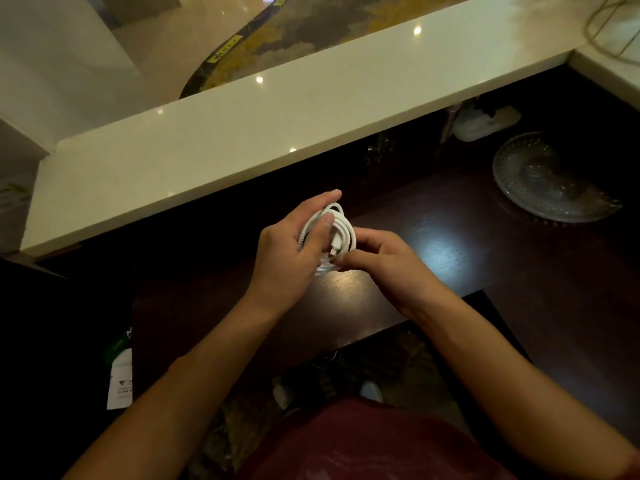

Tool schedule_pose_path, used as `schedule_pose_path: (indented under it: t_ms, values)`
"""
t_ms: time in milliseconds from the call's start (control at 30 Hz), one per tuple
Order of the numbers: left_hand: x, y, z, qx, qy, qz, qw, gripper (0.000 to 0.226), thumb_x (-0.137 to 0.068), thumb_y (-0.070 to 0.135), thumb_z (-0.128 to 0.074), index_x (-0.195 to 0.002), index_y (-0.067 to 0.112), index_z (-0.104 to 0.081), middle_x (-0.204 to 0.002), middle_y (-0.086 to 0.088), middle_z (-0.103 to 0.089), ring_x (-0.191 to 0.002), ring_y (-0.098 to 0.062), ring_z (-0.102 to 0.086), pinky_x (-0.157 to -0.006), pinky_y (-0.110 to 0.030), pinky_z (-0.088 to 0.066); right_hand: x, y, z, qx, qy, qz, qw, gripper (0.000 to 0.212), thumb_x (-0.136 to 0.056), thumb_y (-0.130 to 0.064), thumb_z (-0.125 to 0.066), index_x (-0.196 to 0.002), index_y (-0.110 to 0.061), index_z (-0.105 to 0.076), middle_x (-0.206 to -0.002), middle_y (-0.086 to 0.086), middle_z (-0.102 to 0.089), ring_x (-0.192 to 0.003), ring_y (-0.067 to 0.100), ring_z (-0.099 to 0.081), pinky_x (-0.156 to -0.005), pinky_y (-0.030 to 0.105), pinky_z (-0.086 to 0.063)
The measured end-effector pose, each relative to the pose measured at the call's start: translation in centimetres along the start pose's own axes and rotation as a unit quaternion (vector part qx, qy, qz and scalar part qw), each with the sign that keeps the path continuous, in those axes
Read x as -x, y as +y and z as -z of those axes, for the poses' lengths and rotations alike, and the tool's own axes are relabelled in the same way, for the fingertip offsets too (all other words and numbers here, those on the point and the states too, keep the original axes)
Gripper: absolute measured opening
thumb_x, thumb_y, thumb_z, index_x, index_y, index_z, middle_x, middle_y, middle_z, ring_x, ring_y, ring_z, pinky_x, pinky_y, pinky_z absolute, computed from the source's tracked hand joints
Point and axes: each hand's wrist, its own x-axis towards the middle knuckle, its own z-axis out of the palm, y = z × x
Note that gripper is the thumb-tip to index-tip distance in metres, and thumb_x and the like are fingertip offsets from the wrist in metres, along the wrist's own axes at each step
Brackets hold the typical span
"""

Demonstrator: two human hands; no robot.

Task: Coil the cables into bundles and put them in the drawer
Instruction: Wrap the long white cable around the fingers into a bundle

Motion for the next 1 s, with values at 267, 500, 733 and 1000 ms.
schedule_pose_path:
  t_ms: [267,500,733,1000]
  values:
    - [0.1,-0.7,-0.3,-0.003,-0.025,0.059,0.998,0.023,-0.105,0.025,-0.053,-0.12,0.017,-0.068,-0.101,0.005,-0.072,-0.079,-0.008,-0.07,-0.071,-0.02,-0.056,0.1,0.7,0.4,0.12,0.038,0.054,0.991,0.019,-0.087,-0.012,-0.073,-0.106,-0.012,-0.076,-0.093,0.008,-0.078,-0.091,0.03,-0.074,-0.085,0.053,-0.058]
    - [-0.7,-0.7,0.1,0.079,-0.08,0.131,0.985,0.02,-0.105,0.026,-0.052,-0.105,0.019,-0.07,-0.058,0.012,-0.063,-0.055,-0.009,-0.059,-0.062,-0.029,-0.05,0.0,0.9,0.3,0.274,0.124,0.127,0.945,0.019,-0.086,-0.037,-0.073,-0.091,-0.019,-0.071,-0.076,-0.005,-0.071,-0.071,0.014,-0.067,-0.067,0.046,-0.054]
    - [-0.6,-1.1,0.2,0.089,-0.092,0.143,0.982,0.021,-0.105,0.026,-0.051,-0.108,0.017,-0.07,-0.056,0.007,-0.06,-0.056,-0.009,-0.06,-0.064,-0.03,-0.051,-0.2,1.0,0.1,0.29,0.151,0.152,0.933,0.021,-0.092,-0.039,-0.072,-0.099,-0.022,-0.064,-0.086,-0.012,-0.069,-0.081,0.007,-0.067,-0.072,0.039,-0.056]
    - [-0.4,-1.9,-0.3,0.094,-0.102,0.146,0.98,0.022,-0.105,0.025,-0.052,-0.117,0.019,-0.07,-0.073,0.002,-0.067,-0.052,-0.008,-0.058,-0.058,-0.028,-0.049,-0.8,2.5,0.1,0.391,0.242,0.253,0.852,0.024,-0.096,-0.038,-0.067,-0.104,-0.017,-0.075,-0.111,-0.005,-0.072,-0.1,0.015,-0.065,-0.079,0.036,-0.054]
